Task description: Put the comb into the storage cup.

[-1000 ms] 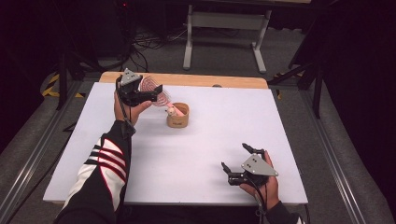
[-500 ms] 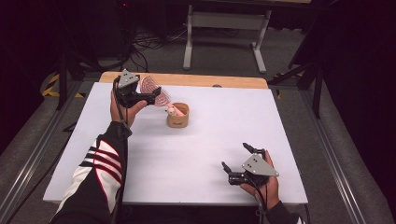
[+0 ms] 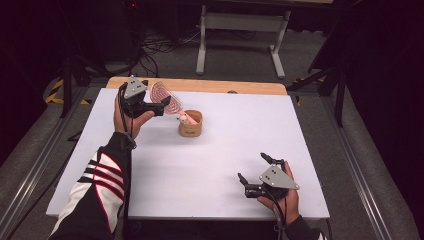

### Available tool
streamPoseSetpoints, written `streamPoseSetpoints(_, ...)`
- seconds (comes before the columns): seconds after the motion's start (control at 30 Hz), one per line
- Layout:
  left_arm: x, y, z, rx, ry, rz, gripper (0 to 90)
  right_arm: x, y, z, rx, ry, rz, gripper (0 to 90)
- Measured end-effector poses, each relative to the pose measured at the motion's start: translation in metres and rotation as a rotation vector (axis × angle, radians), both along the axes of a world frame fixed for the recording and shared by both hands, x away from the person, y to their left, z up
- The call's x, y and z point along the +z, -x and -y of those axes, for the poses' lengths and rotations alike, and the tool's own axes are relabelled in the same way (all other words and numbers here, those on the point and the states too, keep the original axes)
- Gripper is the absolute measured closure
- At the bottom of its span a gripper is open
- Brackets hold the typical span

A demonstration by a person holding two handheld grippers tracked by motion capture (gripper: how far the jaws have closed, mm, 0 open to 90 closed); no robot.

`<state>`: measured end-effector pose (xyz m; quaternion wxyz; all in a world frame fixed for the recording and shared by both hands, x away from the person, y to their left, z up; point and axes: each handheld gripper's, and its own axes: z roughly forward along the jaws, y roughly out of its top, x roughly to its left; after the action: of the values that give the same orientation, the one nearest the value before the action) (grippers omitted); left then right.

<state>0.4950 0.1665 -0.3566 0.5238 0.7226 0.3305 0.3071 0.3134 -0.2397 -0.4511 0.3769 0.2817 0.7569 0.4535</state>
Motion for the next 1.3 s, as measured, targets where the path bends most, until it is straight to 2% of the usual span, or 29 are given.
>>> streamPoseSetpoints(0.33,0.002,0.012,-0.006,-0.009,-0.025,0.028,5.8,0.0,0.0,0.0,0.002,0.003,0.003,5.4)
streamPoseSetpoints(0.53,-0.002,0.022,-0.007,-0.012,-0.075,0.053,6.0,0.0,0.0,-0.001,0.002,0.003,0.001,5.4)
streamPoseSetpoints(0.6,-0.003,0.024,-0.009,-0.021,-0.051,0.05,6.1,0.0,0.0,-0.001,0.001,0.004,0.002,5.4)
streamPoseSetpoints(0.67,-0.002,0.028,-0.01,-0.029,-0.049,0.058,6.1,0.0,0.001,-0.001,-0.005,0.005,0.008,5.4)
streamPoseSetpoints(0.87,-0.006,0.04,-0.006,-0.056,-0.078,0.071,6.0,0.001,0.001,0.0,-0.009,-0.004,0.013,5.5)
streamPoseSetpoints(1.03,-0.013,0.047,-0.006,-0.072,-0.069,0.069,5.9,0.001,0.0,0.0,-0.009,-0.003,0.013,5.4)
streamPoseSetpoints(1.17,-0.02,0.054,-0.004,-0.087,-0.078,0.072,5.9,0.001,0.001,0.0,-0.012,-0.004,0.016,5.5)
streamPoseSetpoints(1.3,-0.026,0.063,-0.003,-0.1,-0.066,0.082,5.6,0.001,0.001,-0.001,-0.016,-0.004,0.014,5.4)
